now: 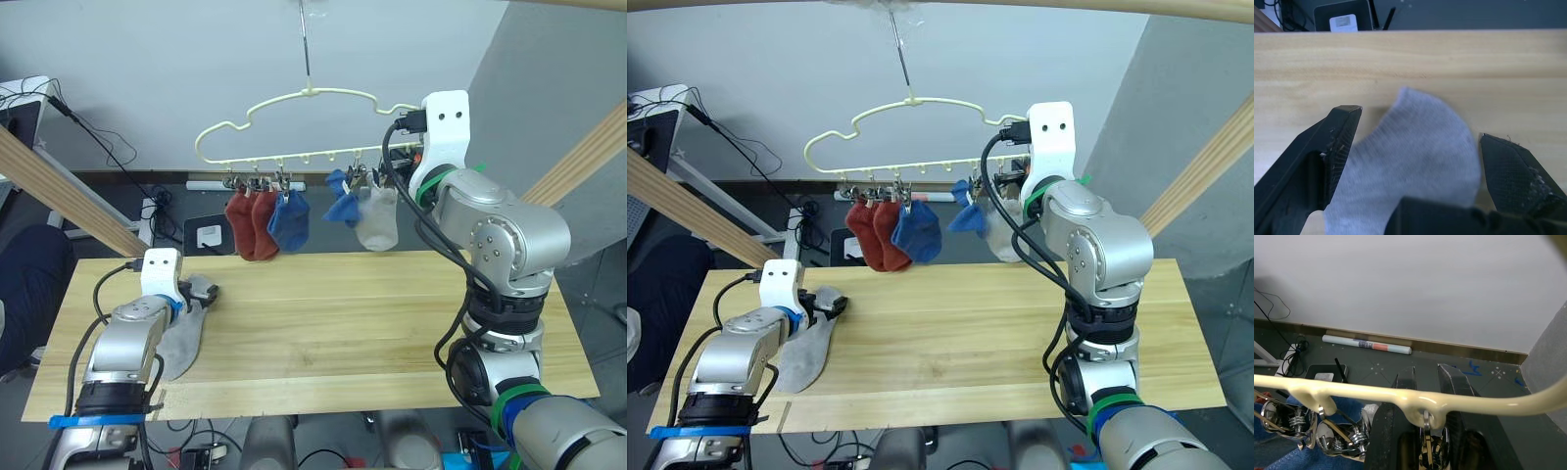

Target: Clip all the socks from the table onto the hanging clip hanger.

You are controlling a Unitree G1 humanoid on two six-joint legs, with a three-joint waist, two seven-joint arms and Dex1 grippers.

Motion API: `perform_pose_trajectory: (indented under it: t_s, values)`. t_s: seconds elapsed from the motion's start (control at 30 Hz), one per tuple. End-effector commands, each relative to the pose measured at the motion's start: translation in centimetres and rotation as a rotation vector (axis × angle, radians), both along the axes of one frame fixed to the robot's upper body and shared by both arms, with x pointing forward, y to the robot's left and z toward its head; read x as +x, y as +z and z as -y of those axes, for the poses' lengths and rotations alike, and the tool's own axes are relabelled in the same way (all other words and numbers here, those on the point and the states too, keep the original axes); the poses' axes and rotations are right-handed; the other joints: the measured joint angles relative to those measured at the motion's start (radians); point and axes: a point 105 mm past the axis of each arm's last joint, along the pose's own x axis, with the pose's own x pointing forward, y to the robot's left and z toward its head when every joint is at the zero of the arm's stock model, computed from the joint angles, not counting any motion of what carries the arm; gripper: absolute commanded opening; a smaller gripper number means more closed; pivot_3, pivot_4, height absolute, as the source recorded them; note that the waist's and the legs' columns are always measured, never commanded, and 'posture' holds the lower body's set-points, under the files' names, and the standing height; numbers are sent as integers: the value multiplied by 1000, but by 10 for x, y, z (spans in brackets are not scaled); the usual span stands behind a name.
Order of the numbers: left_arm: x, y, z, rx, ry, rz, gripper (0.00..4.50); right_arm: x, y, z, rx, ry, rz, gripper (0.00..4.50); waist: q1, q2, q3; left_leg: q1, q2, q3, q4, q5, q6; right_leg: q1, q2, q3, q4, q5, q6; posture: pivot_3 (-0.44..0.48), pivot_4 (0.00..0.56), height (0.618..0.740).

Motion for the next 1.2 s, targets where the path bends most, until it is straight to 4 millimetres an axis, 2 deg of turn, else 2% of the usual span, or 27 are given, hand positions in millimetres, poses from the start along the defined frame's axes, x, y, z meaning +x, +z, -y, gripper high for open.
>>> perform_pose_trajectory:
  t_s: [0.03,0.37,0.4,0.47,0.73,0.9,1.17,1.2]
  values:
    - [-17,-16,-4,6,13,-82,4464,-1,6,9,15,-37,29,566,0,0,0,0,0,0,0,0,0,0,0,0,0,0,0,-230,375,740]
    - [-24,-18,-10,52,15,-109,4464,0,5,8,19,-36,29,566,-1,0,0,0,0,0,0,0,0,0,0,0,0,0,0,-222,374,740]
    - [-24,-19,-10,54,17,-110,4175,1,5,8,18,-35,29,566,-1,0,0,0,0,0,0,0,0,0,0,0,0,0,0,-223,374,740]
    - [-25,-20,-8,54,16,-112,3887,0,5,8,18,-36,31,566,-1,1,0,0,0,0,0,0,0,0,0,0,0,0,0,-223,374,740]
    - [-23,-20,-4,48,12,-109,1403,0,6,10,17,-39,33,566,-2,1,0,0,0,0,0,0,0,0,0,0,0,0,0,-229,373,740]
    - [-23,-19,-4,46,13,-107,28,1,6,9,17,-39,35,566,-2,0,1,0,0,0,0,0,0,0,0,0,0,0,0,-227,372,740]
    - [-21,-16,-1,31,9,-97,28,1,6,8,19,-35,37,566,-2,0,1,0,0,0,0,0,0,0,0,0,0,0,0,-221,369,740]
    - [-20,-13,-1,18,21,-78,229,1,6,8,19,-34,38,566,-2,0,1,0,0,0,0,0,0,0,0,0,0,0,0,-221,369,740]
